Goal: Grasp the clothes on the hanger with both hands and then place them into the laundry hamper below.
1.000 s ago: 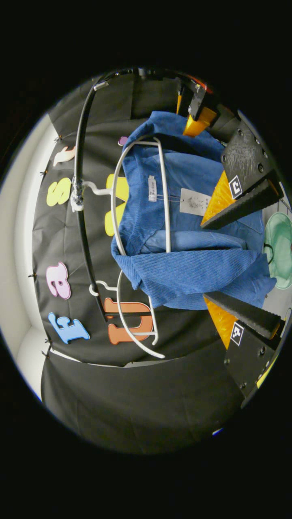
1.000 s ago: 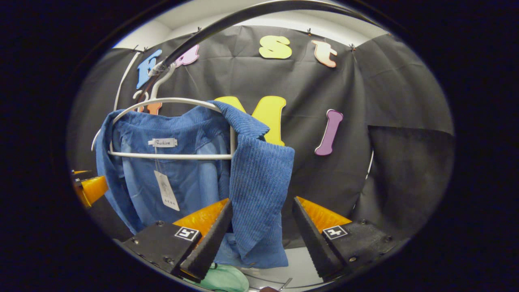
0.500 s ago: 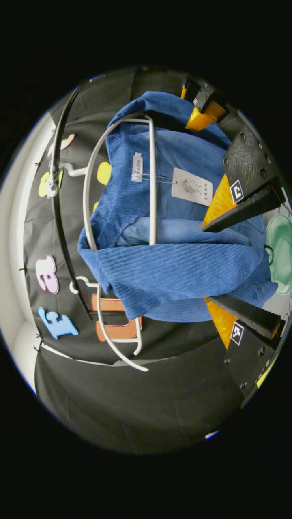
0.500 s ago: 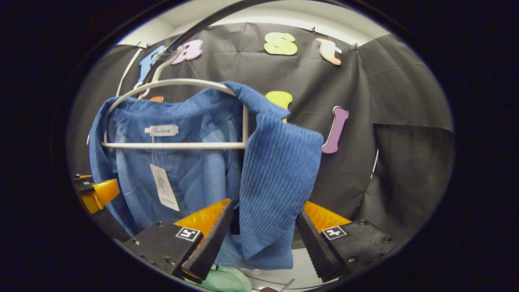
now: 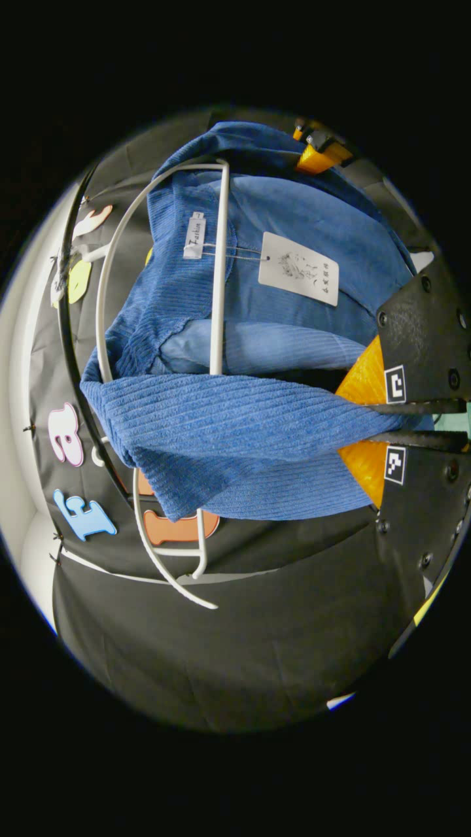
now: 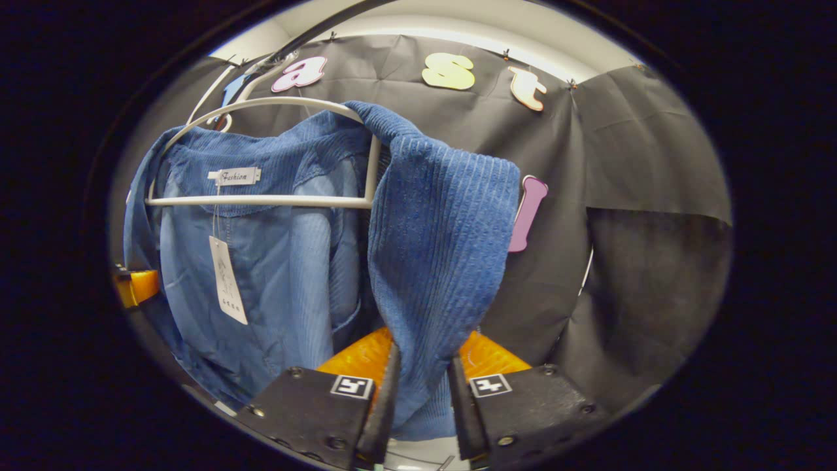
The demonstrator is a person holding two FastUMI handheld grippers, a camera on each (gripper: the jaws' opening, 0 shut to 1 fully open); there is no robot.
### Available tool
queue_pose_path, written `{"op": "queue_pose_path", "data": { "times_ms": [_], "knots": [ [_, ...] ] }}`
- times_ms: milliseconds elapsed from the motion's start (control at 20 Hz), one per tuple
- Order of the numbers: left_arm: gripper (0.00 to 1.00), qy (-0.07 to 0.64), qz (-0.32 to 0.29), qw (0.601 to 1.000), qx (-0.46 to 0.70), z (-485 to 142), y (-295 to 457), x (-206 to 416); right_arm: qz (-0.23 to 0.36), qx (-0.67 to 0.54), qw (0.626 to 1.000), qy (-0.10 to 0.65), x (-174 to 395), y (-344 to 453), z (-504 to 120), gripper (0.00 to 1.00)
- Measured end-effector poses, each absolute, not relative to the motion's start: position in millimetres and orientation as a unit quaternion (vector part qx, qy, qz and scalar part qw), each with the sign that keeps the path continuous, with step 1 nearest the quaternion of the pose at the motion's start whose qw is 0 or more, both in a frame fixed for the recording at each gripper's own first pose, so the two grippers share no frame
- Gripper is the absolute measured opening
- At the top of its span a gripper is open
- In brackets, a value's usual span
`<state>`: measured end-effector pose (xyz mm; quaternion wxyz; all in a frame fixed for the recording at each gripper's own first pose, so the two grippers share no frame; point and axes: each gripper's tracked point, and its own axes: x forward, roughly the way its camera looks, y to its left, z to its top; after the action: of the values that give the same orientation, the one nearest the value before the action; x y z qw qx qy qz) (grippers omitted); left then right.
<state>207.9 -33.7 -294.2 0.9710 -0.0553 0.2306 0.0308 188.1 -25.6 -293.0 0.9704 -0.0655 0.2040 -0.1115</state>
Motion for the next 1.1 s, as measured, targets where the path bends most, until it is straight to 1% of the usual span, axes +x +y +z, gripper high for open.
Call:
{"op": "queue_pose_path", "data": {
  "times_ms": [50, 100, 150, 200, 250, 300, 350, 400, 450, 500, 550, 600, 850, 1100],
  "knots": [
    [0.08, 0.225, 0.027, 0.972, -0.059, -290, -32, 208, -0.121, -0.07, 0.971, 0.192, 185, -30, -286, 0.24],
    [0.09, 0.222, 0.027, 0.973, -0.064, -288, -29, 209, -0.124, -0.068, 0.973, 0.184, 184, -32, -282, 0.17],
    [0.02, 0.222, 0.016, 0.972, -0.071, -285, -31, 208, -0.126, -0.061, 0.974, 0.18, 183, -34, -278, 0.14],
    [0.02, 0.218, 0.015, 0.973, -0.071, -279, -29, 206, -0.133, -0.051, 0.974, 0.176, 182, -38, -275, 0.12],
    [0.02, 0.211, 0.015, 0.975, -0.065, -273, -26, 204, -0.139, -0.039, 0.974, 0.173, 181, -43, -269, 0.07],
    [0.02, 0.203, 0.014, 0.977, -0.059, -265, -23, 202, -0.149, -0.03, 0.974, 0.167, 180, -50, -262, 0.08],
    [0.02, 0.192, 0.012, 0.98, -0.053, -255, -20, 201, -0.164, -0.024, 0.973, 0.16, 179, -61, -254, 0.07],
    [0.07, 0.181, 0.013, 0.982, -0.046, -245, -15, 201, -0.175, -0.02, 0.973, 0.152, 177, -71, -245, 0.07],
    [0.02, 0.173, 0.015, 0.984, -0.041, -236, -9, 201, -0.183, -0.018, 0.972, 0.143, 177, -78, -236, 0.07],
    [0.07, 0.165, 0.016, 0.985, -0.04, -227, -4, 203, -0.189, -0.017, 0.972, 0.137, 176, -84, -229, 0.07],
    [0.07, 0.159, 0.017, 0.986, -0.041, -218, 1, 204, -0.193, -0.019, 0.972, 0.131, 176, -88, -225, 0.07],
    [0.02, 0.153, 0.018, 0.987, -0.042, -211, 6, 207, -0.195, -0.02, 0.973, 0.126, 176, -88, -220, 0.07],
    [0.02, 0.135, 0.016, 0.99, -0.036, -178, 36, 221, -0.2, 0.013, 0.973, 0.112, 176, -89, -206, 0.05],
    [0.02, 0.128, 0.005, 0.991, -0.039, -153, 54, 238, -0.213, 0.011, 0.973, 0.084, 177, -96, -186, 0.05]
  ]
}}
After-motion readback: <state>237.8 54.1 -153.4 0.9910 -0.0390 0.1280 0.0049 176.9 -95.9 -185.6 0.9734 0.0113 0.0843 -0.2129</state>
